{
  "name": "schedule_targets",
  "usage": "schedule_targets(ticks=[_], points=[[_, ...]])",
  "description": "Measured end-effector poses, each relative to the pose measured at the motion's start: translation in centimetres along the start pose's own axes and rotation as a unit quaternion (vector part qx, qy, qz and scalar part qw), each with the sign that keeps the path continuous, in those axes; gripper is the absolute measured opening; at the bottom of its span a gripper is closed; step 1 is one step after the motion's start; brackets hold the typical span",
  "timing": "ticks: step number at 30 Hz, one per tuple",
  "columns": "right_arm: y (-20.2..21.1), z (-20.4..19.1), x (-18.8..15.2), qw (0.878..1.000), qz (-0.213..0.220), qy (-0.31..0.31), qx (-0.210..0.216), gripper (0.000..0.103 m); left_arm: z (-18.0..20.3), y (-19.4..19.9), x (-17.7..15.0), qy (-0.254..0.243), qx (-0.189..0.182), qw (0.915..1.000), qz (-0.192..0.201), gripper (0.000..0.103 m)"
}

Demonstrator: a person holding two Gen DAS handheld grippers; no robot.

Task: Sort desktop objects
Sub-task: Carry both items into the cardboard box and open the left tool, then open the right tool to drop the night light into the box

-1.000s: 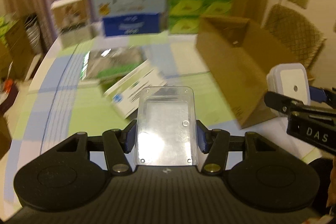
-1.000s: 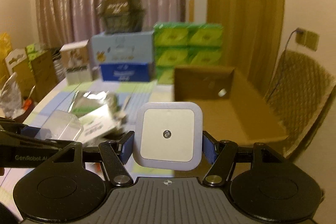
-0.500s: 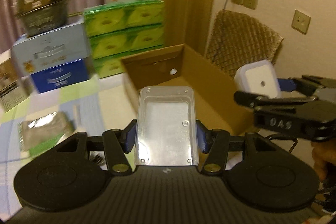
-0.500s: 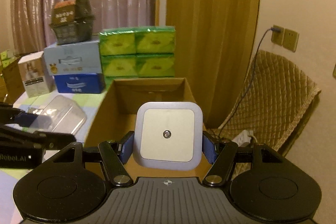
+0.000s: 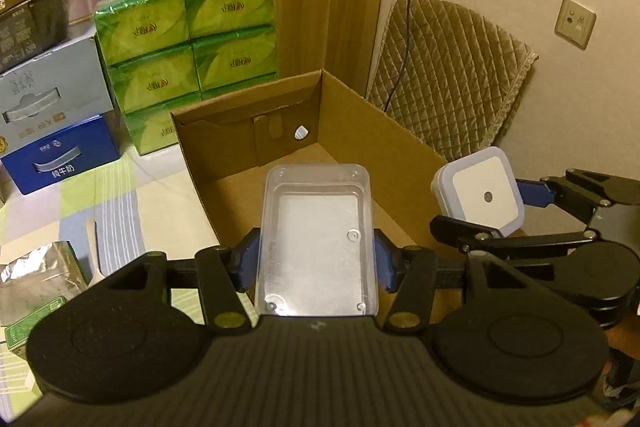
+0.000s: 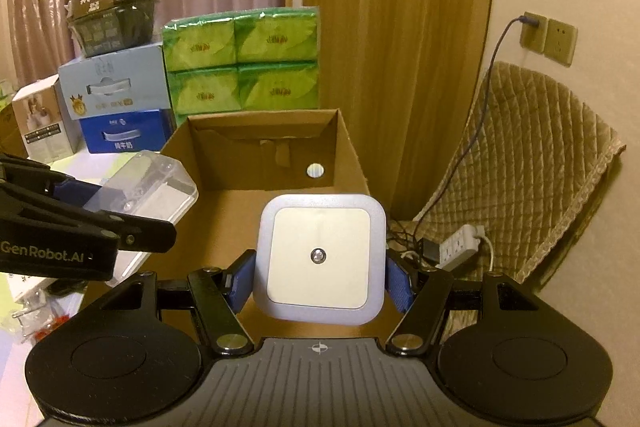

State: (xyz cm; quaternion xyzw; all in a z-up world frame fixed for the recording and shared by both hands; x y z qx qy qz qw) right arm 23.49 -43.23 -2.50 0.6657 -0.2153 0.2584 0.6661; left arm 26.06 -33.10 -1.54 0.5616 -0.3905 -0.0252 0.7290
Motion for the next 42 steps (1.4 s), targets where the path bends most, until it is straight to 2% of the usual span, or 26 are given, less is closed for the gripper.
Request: schedule_targets(ticks=[15, 22, 26, 30, 33, 37, 42], points=[[-0.3, 0.3, -0.3, 1.000, -0.004, 0.001, -0.007, 0.063, 0.1, -2.2, 0.0, -0.012, 0.002, 0.9998, -0.015, 0.052], [-0.1, -0.3, -0.1, 1.000, -0.002, 0.006, -0.002, 0.063, -0.9, 0.8, 0.3, -0.006, 0.007, 0.9999, 0.014, 0.053], [-0.3, -0.8, 0.2, 1.000, -0.004, 0.010, 0.004, 0.063, -2.3, 3.0, 0.0, 0.010, 0.016, 0.9993, 0.031, 0.060], [-1.0, -1.3, 0.5, 1.000, -0.010, 0.013, 0.012, 0.063, -4.1, 4.8, -1.2, 0.034, 0.024, 0.9983, 0.040, 0.062], [-1.7, -1.8, 0.8, 1.000, -0.017, 0.016, 0.019, 0.063, -5.3, 6.0, -2.3, 0.054, 0.030, 0.9970, 0.047, 0.067], [-2.8, -2.4, 1.1, 0.999, -0.027, 0.024, 0.027, 0.063, -6.8, 7.2, -4.1, 0.078, 0.038, 0.9950, 0.050, 0.067], [-1.9, -2.0, 1.2, 0.999, -0.013, 0.004, 0.029, 0.063, -8.2, 8.2, -6.5, 0.098, 0.047, 0.9930, 0.047, 0.068]])
Point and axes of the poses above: each gripper's, at about its wrist camera, not at the fingertips, and y roughly against the way its jaws point, z to its right, x to its top, the point moved 7 cm from there along -y, roughly the way its jaws point, and after that the axes turned 14 degrees about -z, right-handed, at the moved point
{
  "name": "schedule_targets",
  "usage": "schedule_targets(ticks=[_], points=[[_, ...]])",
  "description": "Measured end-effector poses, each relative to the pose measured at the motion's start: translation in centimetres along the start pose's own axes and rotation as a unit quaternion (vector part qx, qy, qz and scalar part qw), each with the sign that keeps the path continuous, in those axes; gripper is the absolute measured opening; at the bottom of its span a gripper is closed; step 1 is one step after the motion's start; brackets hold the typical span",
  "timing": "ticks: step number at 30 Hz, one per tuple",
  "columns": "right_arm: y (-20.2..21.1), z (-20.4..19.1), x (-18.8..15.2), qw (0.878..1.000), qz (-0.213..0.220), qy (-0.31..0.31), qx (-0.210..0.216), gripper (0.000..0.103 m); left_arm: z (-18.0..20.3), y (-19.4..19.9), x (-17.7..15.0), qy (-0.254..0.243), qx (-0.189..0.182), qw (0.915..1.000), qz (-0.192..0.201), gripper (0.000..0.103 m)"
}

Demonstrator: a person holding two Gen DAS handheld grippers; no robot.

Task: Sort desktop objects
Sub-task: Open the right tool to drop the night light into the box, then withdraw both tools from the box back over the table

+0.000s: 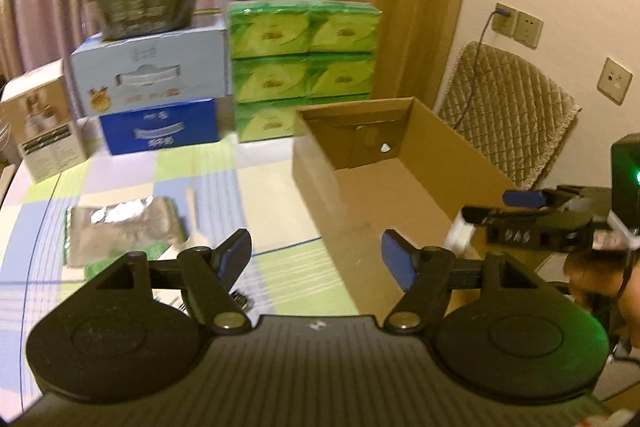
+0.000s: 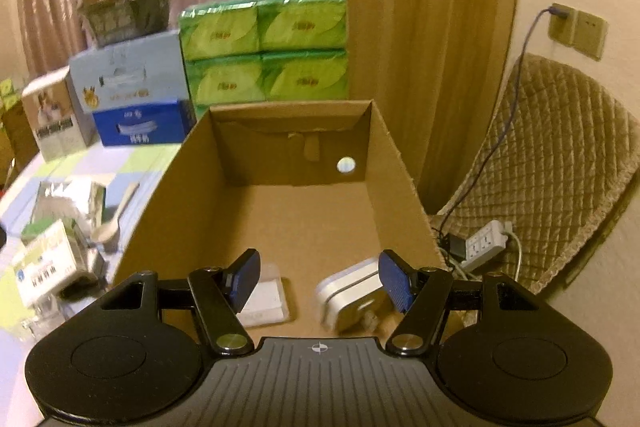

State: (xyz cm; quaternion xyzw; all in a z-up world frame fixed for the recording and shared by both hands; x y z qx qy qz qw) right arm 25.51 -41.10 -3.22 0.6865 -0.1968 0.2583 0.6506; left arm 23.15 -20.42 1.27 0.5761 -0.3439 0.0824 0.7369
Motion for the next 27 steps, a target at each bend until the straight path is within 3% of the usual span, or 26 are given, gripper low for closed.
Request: schedule_targets(ticks=[9, 19, 27], points=[[5.4, -1.9, -2.3, 0.999, 0.027, -0.010, 0.024, 0.075, -3.6, 1.8, -4.5, 0.052, 0.016, 0.9984, -0.014, 0.074], [11.0, -9.2, -5.2, 0.995, 0.039, 0.005, 0.090, 0.089, -7.9, 5.1, -9.5, 0.084, 0.044, 0.9953, -0.022, 0.081], [11.9, -14.7, -8.1, 0.991, 0.014, 0.030, 0.131, 0.091, -12.3, 8.1, -13.9, 0.111, 0.083, 0.9900, -0.028, 0.085]])
Point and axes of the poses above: each gripper's, at about its wrist camera, not at the fingertips, and y roughly against the way its jaws point, z to its right, x to its top, the point moved 7 cm from there along -y, roughly the way its jaws point, and after that the axes turned 14 degrees about -z, right-handed, at the moved point
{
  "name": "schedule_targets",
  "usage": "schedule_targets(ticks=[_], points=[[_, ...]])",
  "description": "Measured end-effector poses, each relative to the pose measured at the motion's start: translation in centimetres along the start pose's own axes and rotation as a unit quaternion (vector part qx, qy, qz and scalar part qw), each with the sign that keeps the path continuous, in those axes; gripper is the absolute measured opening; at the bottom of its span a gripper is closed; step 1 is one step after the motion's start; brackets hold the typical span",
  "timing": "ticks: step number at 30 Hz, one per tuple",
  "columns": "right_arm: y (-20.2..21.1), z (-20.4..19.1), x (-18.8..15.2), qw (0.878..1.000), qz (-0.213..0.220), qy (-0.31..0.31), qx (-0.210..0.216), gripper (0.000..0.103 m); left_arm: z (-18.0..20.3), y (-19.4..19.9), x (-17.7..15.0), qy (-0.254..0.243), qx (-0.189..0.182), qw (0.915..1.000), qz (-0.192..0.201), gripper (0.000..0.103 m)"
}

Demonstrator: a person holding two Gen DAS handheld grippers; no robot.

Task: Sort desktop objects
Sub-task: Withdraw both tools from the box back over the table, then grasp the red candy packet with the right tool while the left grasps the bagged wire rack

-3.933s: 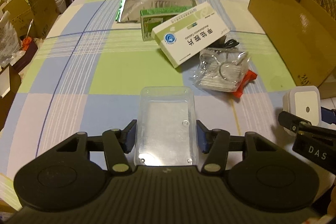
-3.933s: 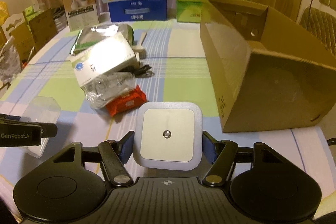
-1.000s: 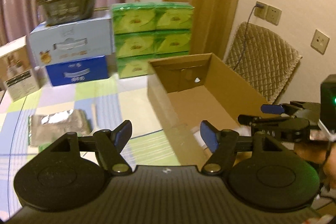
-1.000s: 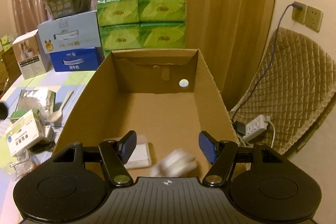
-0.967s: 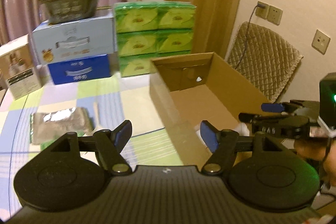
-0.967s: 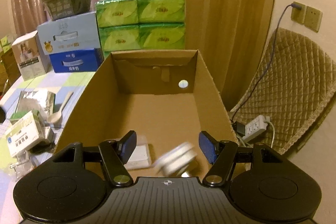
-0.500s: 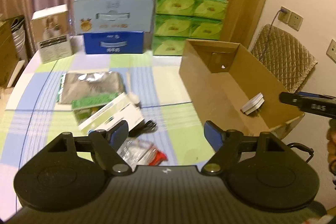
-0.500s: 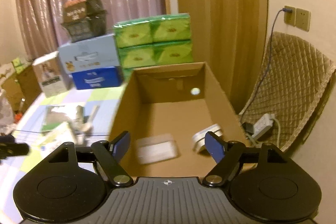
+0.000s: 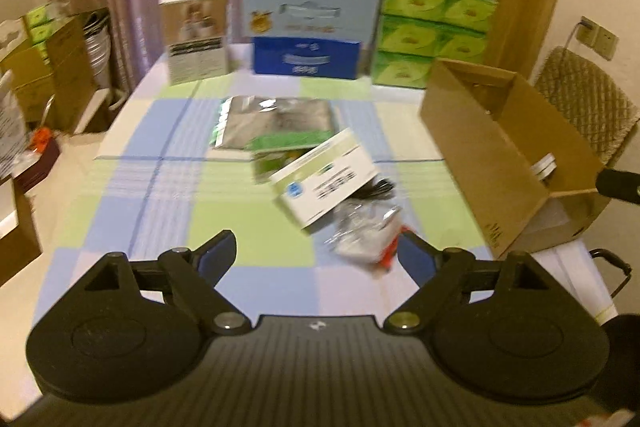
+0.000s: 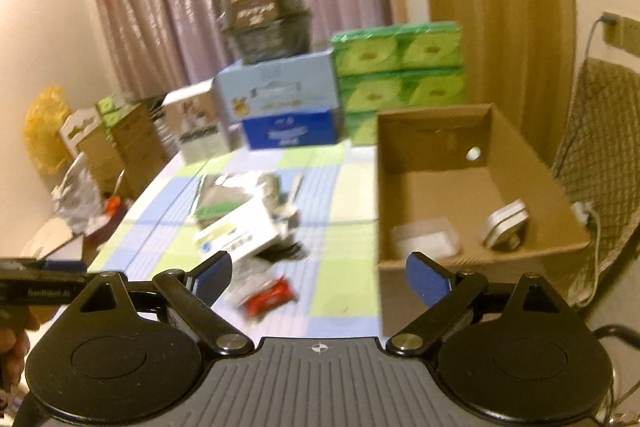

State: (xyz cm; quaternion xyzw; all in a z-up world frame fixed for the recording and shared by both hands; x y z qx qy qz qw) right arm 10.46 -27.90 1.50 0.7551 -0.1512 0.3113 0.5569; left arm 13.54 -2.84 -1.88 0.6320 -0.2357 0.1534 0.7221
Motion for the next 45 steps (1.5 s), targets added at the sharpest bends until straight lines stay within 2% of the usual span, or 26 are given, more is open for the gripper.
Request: schedule_targets(ticks=[10, 19, 23, 26, 32, 33, 34, 37, 39, 45], points=[[-1.5, -3.3, -3.2, 0.999, -0.038, 0.025, 0.016, 0.092, -3.1, 1.3, -2.6, 0.012, 0.014, 0.9998, -0.002, 0.090], [-3.3, -3.3, -4.3, 0.998, -0.060, 0.026, 0.015, 0.092, -2.9, 0.3, -3.1, 0.009, -0.006, 0.9999, -0.013, 0.091], [-4.5, -3.1, -4.7, 0.997, -0.070, 0.027, 0.016, 0.092, -2.6, -0.4, -2.9, 0.003, -0.034, 0.9993, -0.016, 0.091], [-5.6, -3.1, -4.8, 0.996, -0.077, 0.030, 0.012, 0.092, -1.9, -1.4, -2.4, -0.018, -0.055, 0.9982, -0.015, 0.091], [-8.8, -3.8, -4.6, 0.995, -0.086, 0.045, 0.012, 0.091, 0.3, -3.8, -1.4, -0.096, -0.090, 0.9910, -0.027, 0.091], [-9.4, -3.8, -4.6, 0.995, -0.088, 0.046, 0.010, 0.090, 0.7, -4.3, -1.2, -0.108, -0.098, 0.9889, -0.031, 0.091], [-10.0, -3.8, -4.6, 0.995, -0.091, 0.047, 0.009, 0.082, 0.9, -4.9, -1.1, -0.119, -0.101, 0.9872, -0.035, 0.091], [-12.0, -3.6, -4.6, 0.994, -0.103, 0.048, 0.010, 0.068, 1.2, -6.4, -0.6, -0.139, -0.108, 0.9835, -0.041, 0.091], [-13.3, -3.4, -4.6, 0.993, -0.109, 0.049, 0.009, 0.063, 1.0, -7.7, -0.2, -0.135, -0.118, 0.9825, -0.048, 0.090], [-15.8, -2.4, -4.5, 0.992, -0.116, 0.040, 0.005, 0.063, 0.6, -11.4, 1.0, -0.140, -0.144, 0.9774, -0.065, 0.086]])
Point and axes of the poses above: each gripper's, at about its wrist camera, not at the fingertips, and y roughly against the way its jaws point, z to its right, x to its top, the point moved 7 cm from there along -y, roughly the way its jaws point, and after that the axes turned 14 degrees about -z, right-handed, at the moved point
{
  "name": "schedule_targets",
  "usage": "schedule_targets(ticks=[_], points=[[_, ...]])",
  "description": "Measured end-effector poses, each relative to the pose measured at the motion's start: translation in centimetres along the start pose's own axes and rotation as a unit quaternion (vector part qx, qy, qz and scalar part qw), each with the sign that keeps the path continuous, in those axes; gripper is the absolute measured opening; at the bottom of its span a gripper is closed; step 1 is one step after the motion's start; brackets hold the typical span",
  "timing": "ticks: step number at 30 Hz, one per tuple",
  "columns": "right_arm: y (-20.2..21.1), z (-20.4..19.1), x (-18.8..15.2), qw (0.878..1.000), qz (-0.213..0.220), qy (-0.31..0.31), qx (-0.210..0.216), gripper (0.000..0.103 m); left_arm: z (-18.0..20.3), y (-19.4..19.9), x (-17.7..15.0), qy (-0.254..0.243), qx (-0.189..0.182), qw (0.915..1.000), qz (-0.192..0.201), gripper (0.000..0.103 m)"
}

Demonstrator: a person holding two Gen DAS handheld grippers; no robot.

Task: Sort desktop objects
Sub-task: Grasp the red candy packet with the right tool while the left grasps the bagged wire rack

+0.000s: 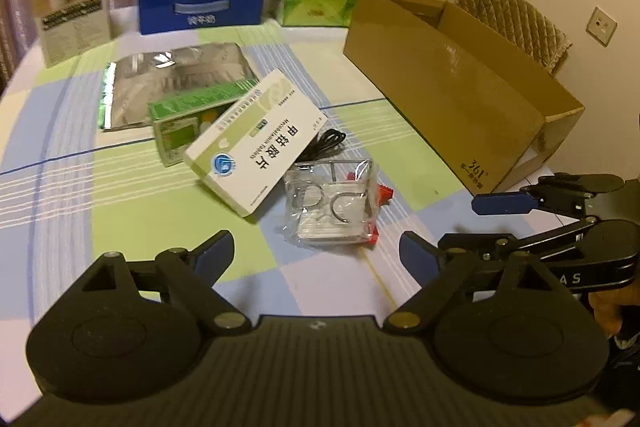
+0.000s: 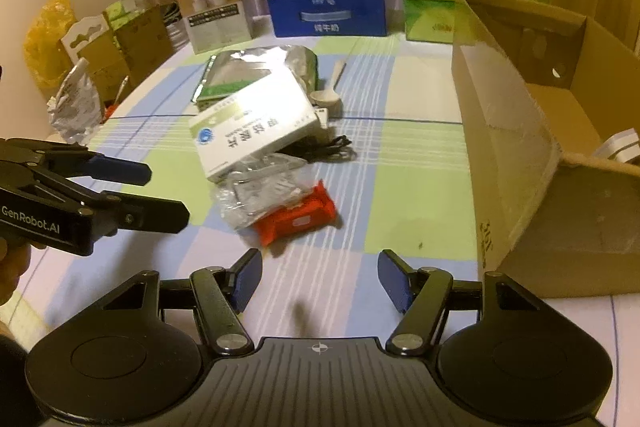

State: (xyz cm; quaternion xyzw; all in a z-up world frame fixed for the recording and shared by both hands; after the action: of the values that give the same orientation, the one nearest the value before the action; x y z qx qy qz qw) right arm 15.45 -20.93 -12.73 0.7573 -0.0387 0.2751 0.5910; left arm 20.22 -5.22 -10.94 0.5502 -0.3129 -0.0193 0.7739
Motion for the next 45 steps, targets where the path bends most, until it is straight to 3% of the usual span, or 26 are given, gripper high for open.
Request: schedule_targets(ticks=[10, 20, 23, 25, 27, 36, 40, 45], points=[[-1.9, 0.5, 0.0, 1.000, -0.001, 0.006, 0.000, 0.063, -0.7, -3.9, 2.3, -0.019, -0.064, 0.9978, 0.005, 0.086], [-3.2, 0.9, -0.2, 1.000, -0.008, 0.015, -0.012, 0.063, -0.7, -6.5, 4.0, -0.016, -0.091, 0.9956, -0.010, 0.086], [-3.3, 0.9, -0.2, 1.000, -0.007, 0.017, -0.014, 0.063, -0.5, -7.2, 4.1, -0.016, -0.093, 0.9954, -0.014, 0.073], [-3.3, 0.9, -0.1, 1.000, -0.006, 0.018, -0.013, 0.063, -0.6, -7.3, 3.9, -0.014, -0.088, 0.9959, -0.018, 0.062], [-3.2, 0.6, 0.1, 1.000, -0.003, 0.022, -0.010, 0.063, -0.9, -6.7, 3.7, -0.007, -0.084, 0.9963, -0.019, 0.059], [-4.9, -2.1, 1.7, 0.995, 0.010, 0.098, -0.006, 0.064, -3.3, -3.2, -0.6, -0.002, 0.027, 0.9983, -0.051, 0.059], [-6.6, -2.6, 2.6, 0.989, 0.001, 0.147, -0.027, 0.069, -3.5, -2.8, -1.3, -0.004, 0.045, 0.9977, -0.050, 0.059], [-7.8, -1.8, 3.4, 0.988, -0.010, 0.152, -0.009, 0.069, -2.9, -3.0, -1.5, -0.016, 0.061, 0.9969, -0.046, 0.060]])
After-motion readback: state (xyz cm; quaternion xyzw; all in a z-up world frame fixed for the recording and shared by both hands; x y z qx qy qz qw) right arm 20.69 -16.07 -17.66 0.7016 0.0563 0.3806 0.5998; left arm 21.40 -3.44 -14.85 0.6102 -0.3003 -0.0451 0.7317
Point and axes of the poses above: each gripper's, at about its wrist camera, not at the fingertips, and y roughly against the way its jaws point, z to its right, x to its top, the point moved 7 cm from there along -y, roughly the way its jaws point, and after that the axes turned 14 degrees about -z, right-handed, at the moved point
